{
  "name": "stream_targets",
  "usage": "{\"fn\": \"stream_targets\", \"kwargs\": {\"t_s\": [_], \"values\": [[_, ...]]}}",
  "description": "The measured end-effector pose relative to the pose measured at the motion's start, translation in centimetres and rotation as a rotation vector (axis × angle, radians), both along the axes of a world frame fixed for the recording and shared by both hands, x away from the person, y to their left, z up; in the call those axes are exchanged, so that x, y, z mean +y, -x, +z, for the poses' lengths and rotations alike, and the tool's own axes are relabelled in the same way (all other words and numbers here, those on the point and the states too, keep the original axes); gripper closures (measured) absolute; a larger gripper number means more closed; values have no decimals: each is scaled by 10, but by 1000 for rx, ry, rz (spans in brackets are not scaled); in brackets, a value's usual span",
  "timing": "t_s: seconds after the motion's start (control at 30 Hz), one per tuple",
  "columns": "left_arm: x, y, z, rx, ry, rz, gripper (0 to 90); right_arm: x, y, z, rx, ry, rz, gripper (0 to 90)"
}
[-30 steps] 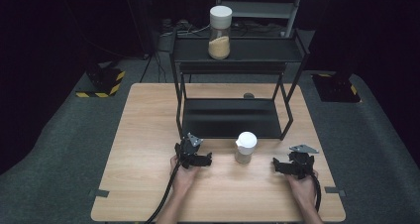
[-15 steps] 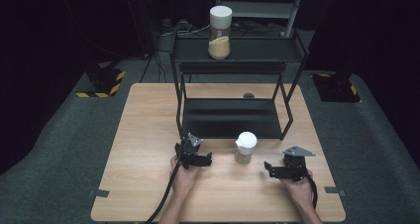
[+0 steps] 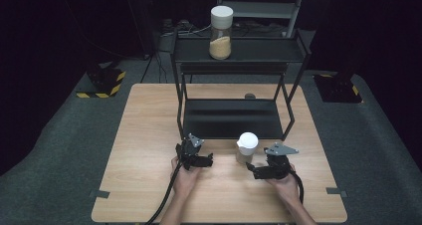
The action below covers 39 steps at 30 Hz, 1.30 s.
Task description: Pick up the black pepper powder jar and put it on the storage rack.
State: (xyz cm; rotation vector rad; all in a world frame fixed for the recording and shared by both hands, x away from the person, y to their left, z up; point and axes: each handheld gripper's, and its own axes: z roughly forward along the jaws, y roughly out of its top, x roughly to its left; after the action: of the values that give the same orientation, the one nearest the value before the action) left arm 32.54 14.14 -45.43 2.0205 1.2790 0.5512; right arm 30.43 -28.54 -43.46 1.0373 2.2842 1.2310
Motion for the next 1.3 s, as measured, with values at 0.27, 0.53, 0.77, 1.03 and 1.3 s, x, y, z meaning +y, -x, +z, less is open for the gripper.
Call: {"fn": "stream_targets", "kwargs": {"t_s": [0.27, 0.53, 0.77, 1.03, 1.3], "values": [[0, 0, 0, 0, 0, 0, 59, 18, -11, 2, -36, -22, 15, 84], [0, 0, 0, 0, 0, 0, 59, 27, -16, -1, -67, -34, 7, 187], [0, 0, 0, 0, 0, 0, 59, 28, -10, -6, -124, -27, 10, 295], [0, 0, 0, 1, -1, 0, 59, 28, -12, -3, -122, -17, 18, 301], [0, 0, 0, 0, -1, 1, 59, 25, -10, 5, -123, -21, -4, 302]]}}
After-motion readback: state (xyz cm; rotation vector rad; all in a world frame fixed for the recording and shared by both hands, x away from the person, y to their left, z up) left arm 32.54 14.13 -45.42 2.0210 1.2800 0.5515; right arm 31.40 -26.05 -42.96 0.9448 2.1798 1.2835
